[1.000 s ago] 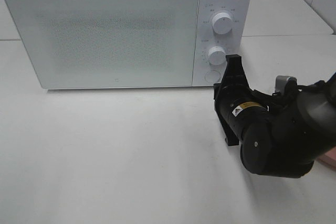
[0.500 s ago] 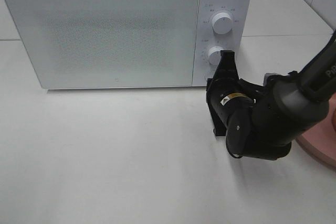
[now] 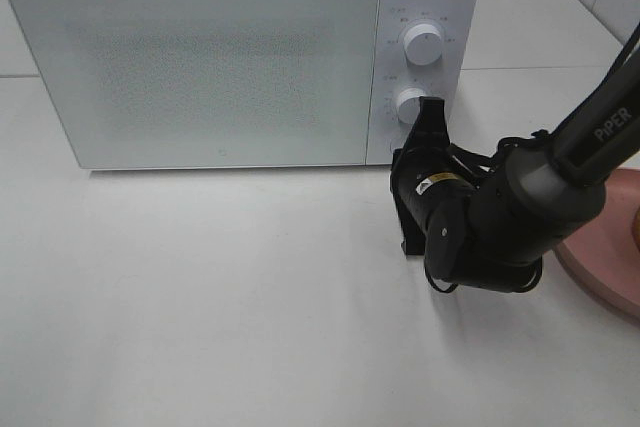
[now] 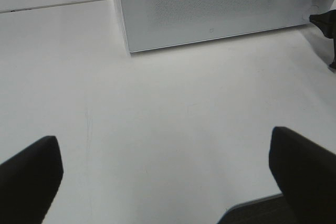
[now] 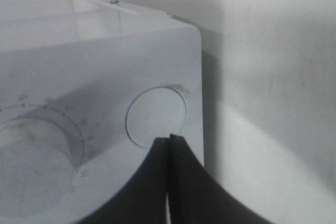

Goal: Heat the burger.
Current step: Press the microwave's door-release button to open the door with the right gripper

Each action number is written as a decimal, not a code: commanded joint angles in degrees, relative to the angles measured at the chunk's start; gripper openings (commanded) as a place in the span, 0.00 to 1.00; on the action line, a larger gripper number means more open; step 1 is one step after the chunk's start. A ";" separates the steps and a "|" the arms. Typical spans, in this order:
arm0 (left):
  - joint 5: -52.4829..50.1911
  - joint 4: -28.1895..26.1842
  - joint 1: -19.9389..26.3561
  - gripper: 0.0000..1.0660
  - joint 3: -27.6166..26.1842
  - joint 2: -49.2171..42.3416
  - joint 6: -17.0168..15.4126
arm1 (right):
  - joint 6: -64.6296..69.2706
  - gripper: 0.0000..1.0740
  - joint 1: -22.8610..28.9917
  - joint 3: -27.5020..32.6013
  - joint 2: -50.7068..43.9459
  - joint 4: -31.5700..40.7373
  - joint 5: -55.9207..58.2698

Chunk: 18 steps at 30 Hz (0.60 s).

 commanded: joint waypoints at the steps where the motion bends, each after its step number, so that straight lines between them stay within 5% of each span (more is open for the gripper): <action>1: -0.46 -0.11 -0.17 0.94 0.11 -0.97 -0.40 | -0.06 0.00 -0.74 -1.72 0.92 -1.03 0.00; 18: -0.46 -0.11 -0.17 0.94 0.11 -1.03 -0.46 | -1.03 0.00 -3.55 -3.09 1.09 -2.06 0.23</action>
